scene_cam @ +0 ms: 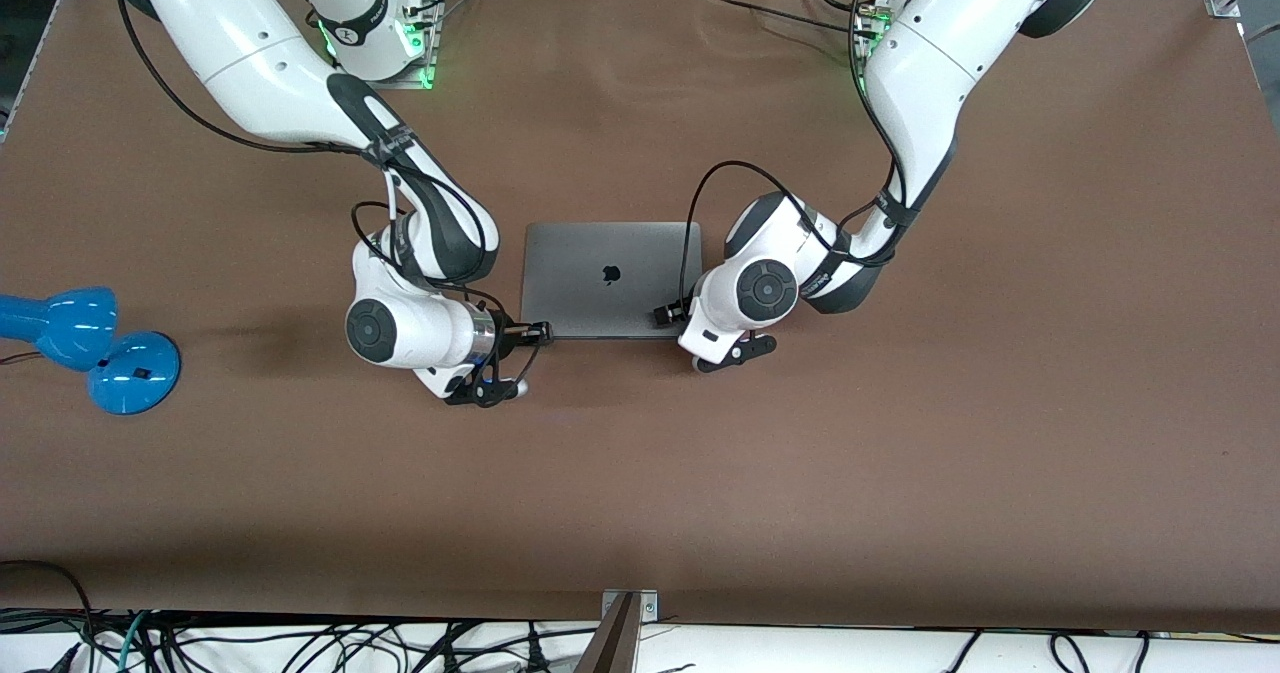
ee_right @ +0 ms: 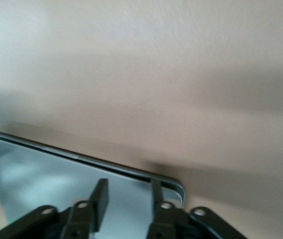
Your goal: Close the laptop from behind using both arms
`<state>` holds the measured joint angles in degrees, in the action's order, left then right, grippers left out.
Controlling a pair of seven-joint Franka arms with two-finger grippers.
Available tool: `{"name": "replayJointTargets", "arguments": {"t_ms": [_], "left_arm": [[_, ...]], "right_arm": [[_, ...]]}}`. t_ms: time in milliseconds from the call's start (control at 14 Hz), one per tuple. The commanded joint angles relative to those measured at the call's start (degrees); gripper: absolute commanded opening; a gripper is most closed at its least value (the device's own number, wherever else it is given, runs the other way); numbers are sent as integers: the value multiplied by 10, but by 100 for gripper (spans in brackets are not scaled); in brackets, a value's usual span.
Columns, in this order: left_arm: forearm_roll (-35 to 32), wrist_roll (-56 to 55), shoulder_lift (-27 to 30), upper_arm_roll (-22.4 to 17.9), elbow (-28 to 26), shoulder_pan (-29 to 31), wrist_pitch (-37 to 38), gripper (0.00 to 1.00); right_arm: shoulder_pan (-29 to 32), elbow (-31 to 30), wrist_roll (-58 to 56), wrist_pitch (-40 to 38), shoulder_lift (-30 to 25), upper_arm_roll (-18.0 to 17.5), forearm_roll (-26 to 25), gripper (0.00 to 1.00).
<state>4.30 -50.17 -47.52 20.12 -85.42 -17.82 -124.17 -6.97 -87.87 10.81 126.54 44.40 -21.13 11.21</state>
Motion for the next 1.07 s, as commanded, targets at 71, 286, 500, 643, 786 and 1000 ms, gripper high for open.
{"name": "replayJointTargets", "arguments": {"t_ms": [71,286,500,643,786,1000], "left_arm": [[-19,-2,33,-1,3,12,12,100],[-20,-2,71,-3,2,16,49,100],[-28,-1,119,-4,-3,23,101,100],[-53,-1,153,-3,-4,24,143,100],[-55,2,177,-3,-1,36,195,100],[-55,27,218,-4,-1,50,229,100]], "right_arm": [[0,-41,-4,-53,-93,12,-4,100],[9,-42,-5,-142,-150,28,-6,100],[28,-42,-1,-224,-210,32,-7,100],[40,-41,-1,-250,-249,46,-8,100],[41,-39,-1,-271,-285,76,-32,100],[42,-31,-4,-320,-330,100,-100,100]]}}
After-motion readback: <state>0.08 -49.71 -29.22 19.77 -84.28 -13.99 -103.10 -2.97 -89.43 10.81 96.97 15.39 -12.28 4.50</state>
